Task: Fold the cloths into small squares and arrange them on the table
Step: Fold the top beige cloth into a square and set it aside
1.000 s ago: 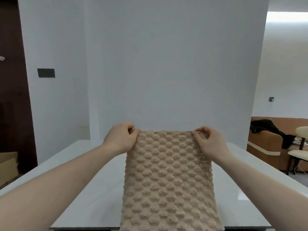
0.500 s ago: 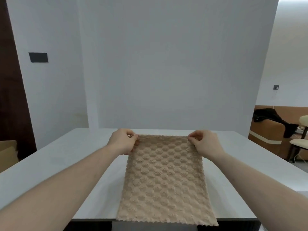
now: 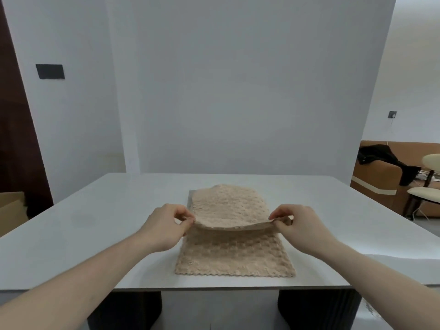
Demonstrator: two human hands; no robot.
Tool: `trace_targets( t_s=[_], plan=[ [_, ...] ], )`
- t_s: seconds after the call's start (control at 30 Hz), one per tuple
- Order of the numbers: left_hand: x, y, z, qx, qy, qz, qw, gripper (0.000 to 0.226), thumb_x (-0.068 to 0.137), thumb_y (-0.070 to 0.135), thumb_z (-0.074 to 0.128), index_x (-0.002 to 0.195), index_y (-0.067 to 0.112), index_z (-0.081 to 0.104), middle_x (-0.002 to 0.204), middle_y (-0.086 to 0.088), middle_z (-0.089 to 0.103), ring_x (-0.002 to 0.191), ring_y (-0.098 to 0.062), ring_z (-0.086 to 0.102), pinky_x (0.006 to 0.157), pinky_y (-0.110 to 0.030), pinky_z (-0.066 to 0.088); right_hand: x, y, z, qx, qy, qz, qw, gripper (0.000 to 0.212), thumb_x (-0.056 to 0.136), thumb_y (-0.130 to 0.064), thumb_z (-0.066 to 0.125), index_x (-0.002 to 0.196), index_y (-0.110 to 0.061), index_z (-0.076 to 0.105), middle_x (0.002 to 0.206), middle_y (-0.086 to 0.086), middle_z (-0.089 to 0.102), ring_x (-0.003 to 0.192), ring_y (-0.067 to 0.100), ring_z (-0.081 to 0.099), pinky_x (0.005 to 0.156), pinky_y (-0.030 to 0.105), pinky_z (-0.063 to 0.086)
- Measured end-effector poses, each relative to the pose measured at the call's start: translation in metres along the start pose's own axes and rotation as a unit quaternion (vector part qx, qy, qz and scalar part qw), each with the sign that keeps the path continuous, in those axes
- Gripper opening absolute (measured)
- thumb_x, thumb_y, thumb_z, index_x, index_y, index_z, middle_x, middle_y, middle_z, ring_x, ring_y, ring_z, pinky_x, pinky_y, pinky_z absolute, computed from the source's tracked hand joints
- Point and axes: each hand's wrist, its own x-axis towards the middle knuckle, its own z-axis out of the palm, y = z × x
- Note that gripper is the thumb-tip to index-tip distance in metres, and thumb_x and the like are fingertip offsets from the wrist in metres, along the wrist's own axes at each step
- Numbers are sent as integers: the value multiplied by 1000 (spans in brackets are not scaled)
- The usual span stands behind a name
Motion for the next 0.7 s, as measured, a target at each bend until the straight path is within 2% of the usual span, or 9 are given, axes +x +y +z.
trace_targets(
  t_s=[0.13, 0.27, 0.37, 0.47, 0.53, 0.6, 0.67, 0.7],
  plan=[
    [-27, -15, 11, 39, -17, 4, 999, 8, 95, 38, 66, 92, 39, 73, 95, 22, 70, 77, -1, 67, 73, -24, 52, -31, 3, 10, -24, -30, -15, 999, 20, 86, -16, 64, 86, -32, 76, 80, -22, 69, 84, -13, 59, 66, 6, 41],
    [-46, -23, 24, 68, -26, 3, 997, 6, 92, 40, 68, 89, 41, 74, 92, 23, 69, 72, 0, 62, 77, -24, 54, -50, 11, 20, -54, -55, -25, 997, 17, 83, -19, 65, 84, -33, 76, 82, -23, 68, 88, -13, 56, 71, 7, 39],
    [-55, -26, 30, 103, -45, 5, 994, 7, 91, 44, 67, 87, 44, 72, 91, 24, 68, 77, 1, 61, 82, -25, 53, -59, 20, 26, -77, -82, -25, 993, 17, 82, -23, 63, 85, -35, 75, 87, -22, 66, 89, -8, 56, 78, 13, 41],
    [-59, -24, 33, 139, -71, 3, 988, 12, 85, 54, 64, 85, 45, 72, 84, 20, 68, 79, 1, 62, 80, -26, 55, -66, 27, 29, -75, -113, -10, 991, 18, 82, -28, 61, 85, -39, 74, 93, -24, 66, 96, -9, 56, 82, 11, 41],
    [-59, -20, 34, 145, -54, -2, 988, 20, 82, 58, 60, 84, 43, 73, 82, 19, 66, 80, 0, 62, 77, -27, 55, -69, 29, 30, -46, -119, 8, 992, 16, 81, -32, 61, 83, -40, 75, 94, -26, 67, 97, -10, 58, 83, 12, 44],
    [-53, -12, 36, 166, 8, 23, 986, 22, 86, 56, 57, 89, 41, 71, 96, 21, 55, 95, -1, 55, 82, -27, 50, -65, 29, 30, 7, -90, 40, 995, 11, 82, -36, 65, 82, -38, 76, 93, -27, 70, 96, -9, 61, 81, 14, 46],
    [-45, -2, 41, 161, 55, 80, 982, 24, 89, 52, 53, 102, 41, 69, 112, 25, 45, 113, -2, 43, 97, -27, 43, -55, 30, 32, 36, -33, 67, 997, 10, 85, -38, 67, 81, -37, 76, 92, -28, 70, 94, -8, 63, 81, 17, 47],
    [-42, 5, 46, 150, 54, 101, 982, 29, 89, 51, 52, 111, 41, 68, 123, 23, 43, 122, -3, 38, 106, -28, 39, -49, 32, 34, 37, -9, 80, 996, 10, 87, -38, 66, 84, -38, 75, 94, -27, 70, 95, -7, 62, 82, 20, 47]
  ],
)
